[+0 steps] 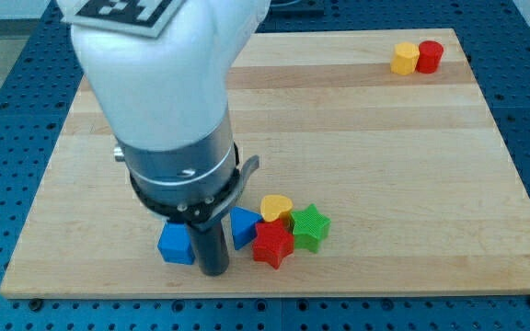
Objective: Push the blue cube to the left of the green circle
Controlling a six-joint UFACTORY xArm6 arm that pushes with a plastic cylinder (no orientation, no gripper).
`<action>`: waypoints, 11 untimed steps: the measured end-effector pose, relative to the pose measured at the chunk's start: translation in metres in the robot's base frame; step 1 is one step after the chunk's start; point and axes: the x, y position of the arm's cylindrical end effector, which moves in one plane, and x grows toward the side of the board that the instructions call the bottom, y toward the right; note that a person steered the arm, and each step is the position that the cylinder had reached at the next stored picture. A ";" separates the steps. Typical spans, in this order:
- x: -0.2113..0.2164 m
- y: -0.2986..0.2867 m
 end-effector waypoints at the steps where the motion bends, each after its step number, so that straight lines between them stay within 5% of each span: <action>1: 0.008 -0.033; 3: -0.002 -0.049; 7: -0.176 -0.032; 9: -0.175 -0.062; 11: -0.092 -0.060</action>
